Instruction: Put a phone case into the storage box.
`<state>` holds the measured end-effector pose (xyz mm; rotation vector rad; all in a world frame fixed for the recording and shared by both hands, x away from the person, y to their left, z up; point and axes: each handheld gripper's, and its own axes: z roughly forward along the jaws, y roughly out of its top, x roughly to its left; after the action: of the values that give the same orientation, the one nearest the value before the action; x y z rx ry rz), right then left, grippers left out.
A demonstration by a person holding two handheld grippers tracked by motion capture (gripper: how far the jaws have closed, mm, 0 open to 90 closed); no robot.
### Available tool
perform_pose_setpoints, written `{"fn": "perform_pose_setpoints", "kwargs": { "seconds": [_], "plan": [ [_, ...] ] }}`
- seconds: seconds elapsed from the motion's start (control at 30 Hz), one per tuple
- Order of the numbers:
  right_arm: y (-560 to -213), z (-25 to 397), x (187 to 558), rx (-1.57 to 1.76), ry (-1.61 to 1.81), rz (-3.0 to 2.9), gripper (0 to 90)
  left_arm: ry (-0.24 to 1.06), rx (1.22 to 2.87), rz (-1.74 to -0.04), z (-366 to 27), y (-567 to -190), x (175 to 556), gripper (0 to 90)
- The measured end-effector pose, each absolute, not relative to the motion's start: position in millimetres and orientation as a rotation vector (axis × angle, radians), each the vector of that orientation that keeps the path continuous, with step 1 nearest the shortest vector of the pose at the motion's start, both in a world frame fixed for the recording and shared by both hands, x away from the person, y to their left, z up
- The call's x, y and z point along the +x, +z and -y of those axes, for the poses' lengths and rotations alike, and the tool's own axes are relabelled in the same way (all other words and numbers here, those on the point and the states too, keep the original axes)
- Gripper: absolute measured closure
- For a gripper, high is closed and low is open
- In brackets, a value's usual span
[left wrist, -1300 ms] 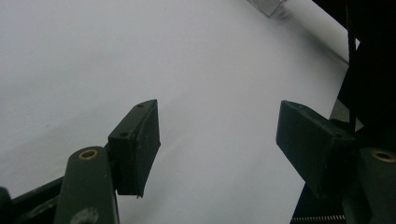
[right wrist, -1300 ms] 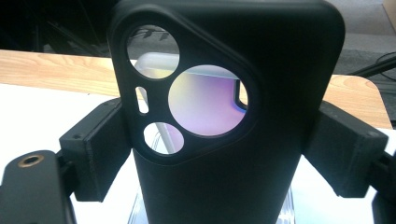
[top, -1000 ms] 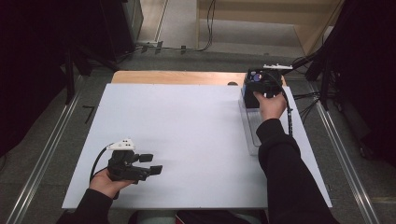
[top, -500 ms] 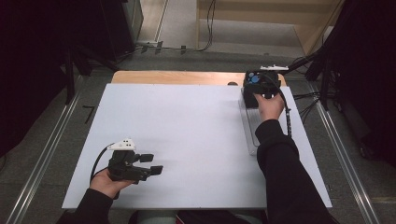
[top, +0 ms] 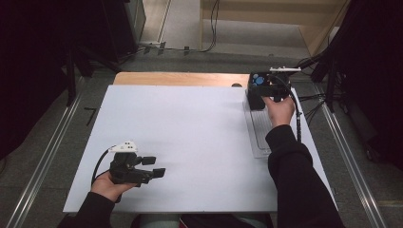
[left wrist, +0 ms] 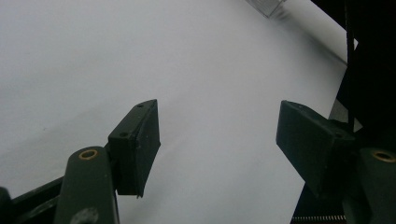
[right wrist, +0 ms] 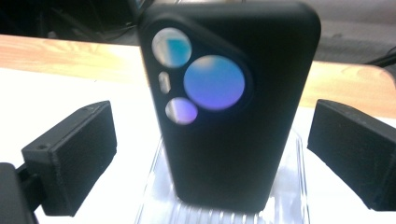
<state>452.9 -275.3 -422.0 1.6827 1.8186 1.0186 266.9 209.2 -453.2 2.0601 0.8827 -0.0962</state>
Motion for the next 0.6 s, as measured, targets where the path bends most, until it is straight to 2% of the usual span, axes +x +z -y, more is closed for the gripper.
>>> {"fn": "perform_pose_setpoints", "kwargs": {
  "seconds": [0.6],
  "plan": [
    [-414, 252, 397, 1.563, 1.145, -2.087, 0.3, -0.098, 2.074, -0.888, -209, -453, 273, 30.5]
  ]
}}
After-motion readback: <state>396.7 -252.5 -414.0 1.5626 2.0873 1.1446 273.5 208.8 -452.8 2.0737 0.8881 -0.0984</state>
